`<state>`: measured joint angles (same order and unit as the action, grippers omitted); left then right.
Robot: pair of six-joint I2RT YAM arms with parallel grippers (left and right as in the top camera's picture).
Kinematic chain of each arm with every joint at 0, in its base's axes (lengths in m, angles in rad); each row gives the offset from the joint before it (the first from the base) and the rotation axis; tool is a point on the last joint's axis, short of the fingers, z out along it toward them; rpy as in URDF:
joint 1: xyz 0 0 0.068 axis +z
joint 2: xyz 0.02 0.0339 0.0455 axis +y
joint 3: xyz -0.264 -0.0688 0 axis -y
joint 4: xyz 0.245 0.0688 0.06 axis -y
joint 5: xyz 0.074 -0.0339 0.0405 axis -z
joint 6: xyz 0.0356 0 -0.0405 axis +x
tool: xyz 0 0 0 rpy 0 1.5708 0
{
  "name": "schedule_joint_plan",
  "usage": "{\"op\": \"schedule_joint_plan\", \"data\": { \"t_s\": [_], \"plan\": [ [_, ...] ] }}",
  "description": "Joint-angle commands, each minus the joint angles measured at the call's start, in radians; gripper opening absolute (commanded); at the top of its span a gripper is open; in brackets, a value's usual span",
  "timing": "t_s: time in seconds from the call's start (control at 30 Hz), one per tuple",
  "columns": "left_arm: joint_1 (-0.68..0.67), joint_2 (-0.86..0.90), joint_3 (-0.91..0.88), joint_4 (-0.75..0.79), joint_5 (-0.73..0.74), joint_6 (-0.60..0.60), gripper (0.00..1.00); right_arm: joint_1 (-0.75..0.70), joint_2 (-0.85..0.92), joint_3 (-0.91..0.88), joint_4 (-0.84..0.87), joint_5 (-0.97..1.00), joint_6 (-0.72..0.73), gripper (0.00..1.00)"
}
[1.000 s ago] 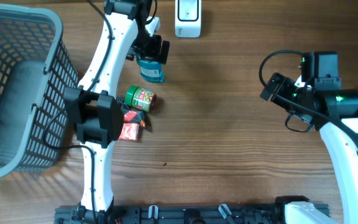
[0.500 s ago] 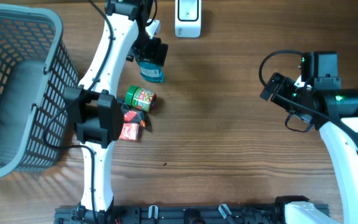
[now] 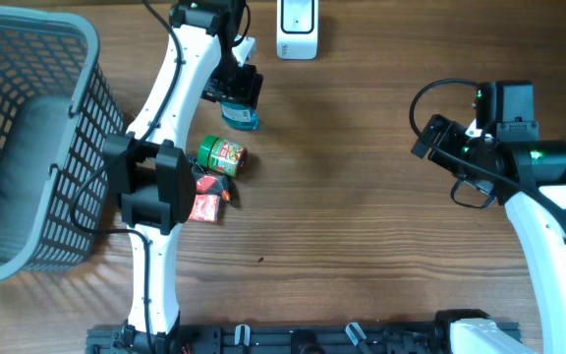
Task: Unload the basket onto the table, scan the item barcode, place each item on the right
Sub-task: 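Grasp the Listerine bottle with the left gripper and lift it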
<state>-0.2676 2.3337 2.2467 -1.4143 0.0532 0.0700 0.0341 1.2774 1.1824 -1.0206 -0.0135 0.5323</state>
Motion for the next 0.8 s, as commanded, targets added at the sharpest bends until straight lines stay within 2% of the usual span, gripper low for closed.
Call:
{"op": "schedule_joint_plan", "data": {
  "t_s": [0.0, 0.2, 0.3, 0.57, 0.77],
  "plan": [
    [0.001, 0.013, -0.021, -0.019, -0.010, 0.005, 0.67, 0.004, 0.010, -0.006, 0.003, 0.024, -0.010, 1.00],
    [0.001, 0.009, -0.021, -0.057, -0.010, 0.004, 0.53, 0.004, 0.010, -0.006, 0.011, 0.024, -0.010, 1.00],
    [0.000, 0.005, -0.021, -0.072, -0.010, -0.004, 0.52, 0.004, 0.010, -0.006, 0.010, 0.024, -0.010, 1.00],
    [-0.023, -0.050, -0.019, -0.085, -0.005, -0.137, 0.51, 0.004, 0.010, -0.007, 0.011, 0.024, -0.010, 1.00],
    [-0.025, -0.085, -0.019, -0.083, 0.185, -0.280, 0.50, 0.004, 0.010, -0.007, 0.013, 0.024, -0.010, 1.00]
  ]
}}
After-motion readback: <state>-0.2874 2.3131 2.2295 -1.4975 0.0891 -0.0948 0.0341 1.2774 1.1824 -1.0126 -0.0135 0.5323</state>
